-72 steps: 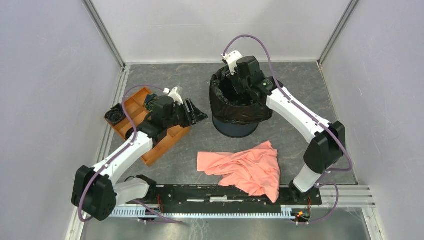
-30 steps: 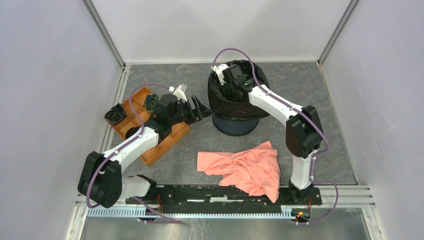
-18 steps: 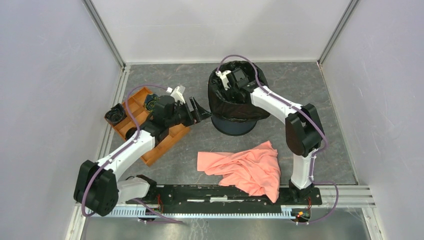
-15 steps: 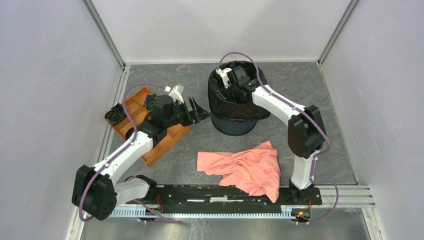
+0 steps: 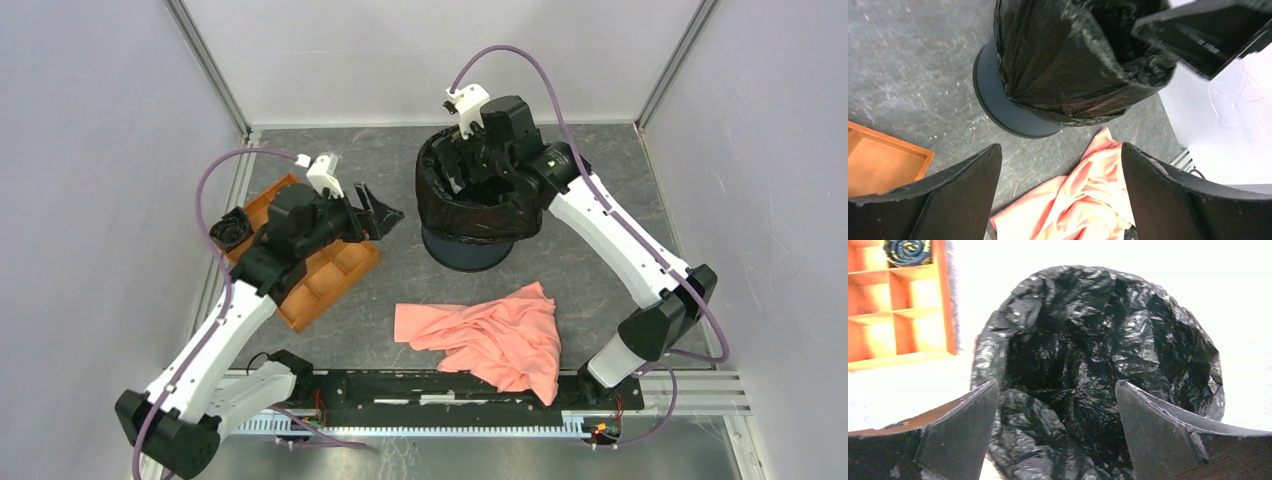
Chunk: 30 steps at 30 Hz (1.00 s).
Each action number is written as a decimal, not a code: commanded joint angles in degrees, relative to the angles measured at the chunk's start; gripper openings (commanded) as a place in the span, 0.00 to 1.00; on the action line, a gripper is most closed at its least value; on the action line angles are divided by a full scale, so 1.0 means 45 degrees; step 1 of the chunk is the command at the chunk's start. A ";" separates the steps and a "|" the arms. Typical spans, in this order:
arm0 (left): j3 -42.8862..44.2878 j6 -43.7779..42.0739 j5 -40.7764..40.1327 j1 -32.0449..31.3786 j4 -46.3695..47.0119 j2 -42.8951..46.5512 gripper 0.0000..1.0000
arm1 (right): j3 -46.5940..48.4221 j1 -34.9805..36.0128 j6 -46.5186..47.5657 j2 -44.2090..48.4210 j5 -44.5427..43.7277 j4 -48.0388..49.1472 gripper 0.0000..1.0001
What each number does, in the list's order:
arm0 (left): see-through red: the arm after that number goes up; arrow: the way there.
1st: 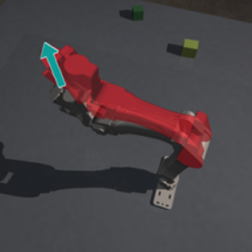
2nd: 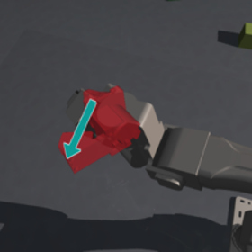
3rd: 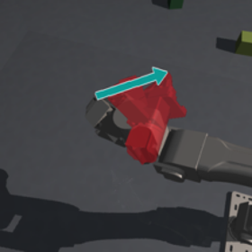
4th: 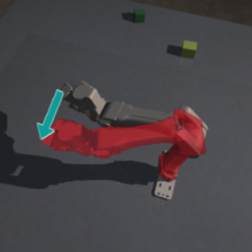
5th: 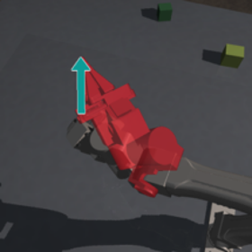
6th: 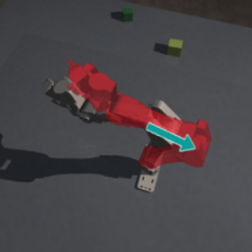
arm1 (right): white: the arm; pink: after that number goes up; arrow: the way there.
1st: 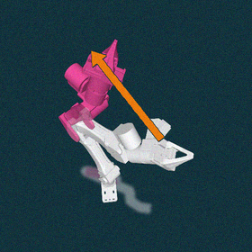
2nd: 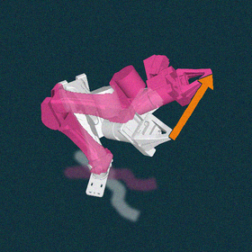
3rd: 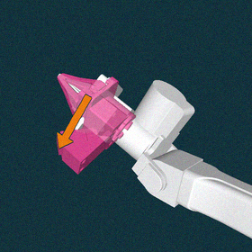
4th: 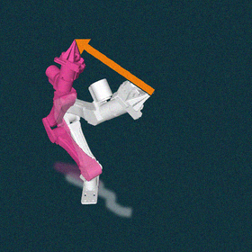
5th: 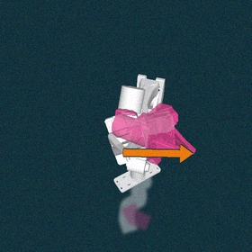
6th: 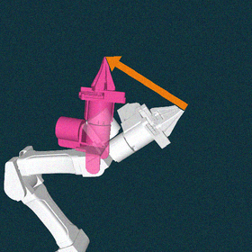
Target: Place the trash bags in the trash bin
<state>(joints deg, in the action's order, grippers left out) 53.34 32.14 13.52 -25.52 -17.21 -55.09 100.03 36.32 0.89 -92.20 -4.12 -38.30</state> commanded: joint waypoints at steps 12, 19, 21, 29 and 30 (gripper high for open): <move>0.0925 -0.0060 -0.3720 -0.0014 -0.0255 0.6195 1.00 | 0.0242 0.4679 -0.0343 -0.2188 0.1198 0.1752 0.98; 0.1575 -0.0899 -0.5842 -0.0039 -0.2128 0.6998 1.00 | -0.1905 0.4472 -0.0369 -0.3298 -0.2016 0.2146 0.98; 0.1729 -0.1038 -0.6176 -0.0034 -0.2384 0.7097 1.00 | -0.2966 0.4166 -0.0490 -0.3194 -0.2916 0.2600 0.98; 0.0780 -0.1127 -0.6712 -0.0031 -0.1269 0.7465 1.00 | -0.5307 0.1889 -0.0744 -0.2802 -0.4566 0.4571 0.98; 0.0783 -0.1144 -0.6666 -0.0031 -0.1238 0.7293 1.00 | -0.5332 0.1487 -0.0803 -0.2809 -0.4936 0.4666 0.98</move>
<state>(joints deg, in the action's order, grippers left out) 57.69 29.87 -14.52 -25.58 -25.91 -20.99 77.01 49.39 -1.85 -107.87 -16.51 -24.25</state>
